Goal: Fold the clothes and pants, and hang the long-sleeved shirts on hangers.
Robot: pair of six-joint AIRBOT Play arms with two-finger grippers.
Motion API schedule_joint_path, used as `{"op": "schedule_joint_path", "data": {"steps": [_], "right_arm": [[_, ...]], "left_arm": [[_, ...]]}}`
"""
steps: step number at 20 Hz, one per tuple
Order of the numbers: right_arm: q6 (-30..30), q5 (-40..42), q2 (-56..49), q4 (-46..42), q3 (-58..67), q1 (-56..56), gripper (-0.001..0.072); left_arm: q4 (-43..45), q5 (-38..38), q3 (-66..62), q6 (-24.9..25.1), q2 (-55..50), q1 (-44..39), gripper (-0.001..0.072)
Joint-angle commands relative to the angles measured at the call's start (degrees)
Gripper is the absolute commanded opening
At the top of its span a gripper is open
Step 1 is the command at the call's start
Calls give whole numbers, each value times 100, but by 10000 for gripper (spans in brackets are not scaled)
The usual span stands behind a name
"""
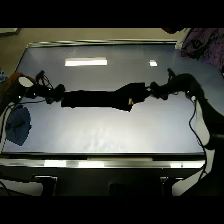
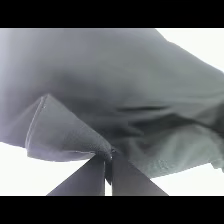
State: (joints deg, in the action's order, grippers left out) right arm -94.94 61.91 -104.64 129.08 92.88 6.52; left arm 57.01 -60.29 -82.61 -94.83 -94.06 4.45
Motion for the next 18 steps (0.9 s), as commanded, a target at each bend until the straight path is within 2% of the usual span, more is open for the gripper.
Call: {"op": "schedule_joint_path", "data": {"steps": [1, 5, 8, 11, 14, 18], "right_arm": [[-13, -140, 1113, -229, 341, 254, 23], [393, 304, 2863, -839, 1314, 658, 24], [442, 603, 4148, -1504, 1718, 833, 25], [658, 619, 5195, -2505, 1722, 833, 26], [796, 697, 5613, -2706, 1722, 833, 26], [946, 898, 5270, -2162, 1720, 826, 26]], "left_arm": [[87, -219, -752, 96, 577, 153, 15], [111, -752, -1917, 96, 1788, 485, 15], [247, -1266, -2168, 66, 2881, 708, 15], [1088, -1937, -2162, -236, 3766, 726, 15], [1432, -2181, -2162, -350, 4227, 726, 15], [1134, -2177, -1943, -446, 4151, 723, 15]]}}
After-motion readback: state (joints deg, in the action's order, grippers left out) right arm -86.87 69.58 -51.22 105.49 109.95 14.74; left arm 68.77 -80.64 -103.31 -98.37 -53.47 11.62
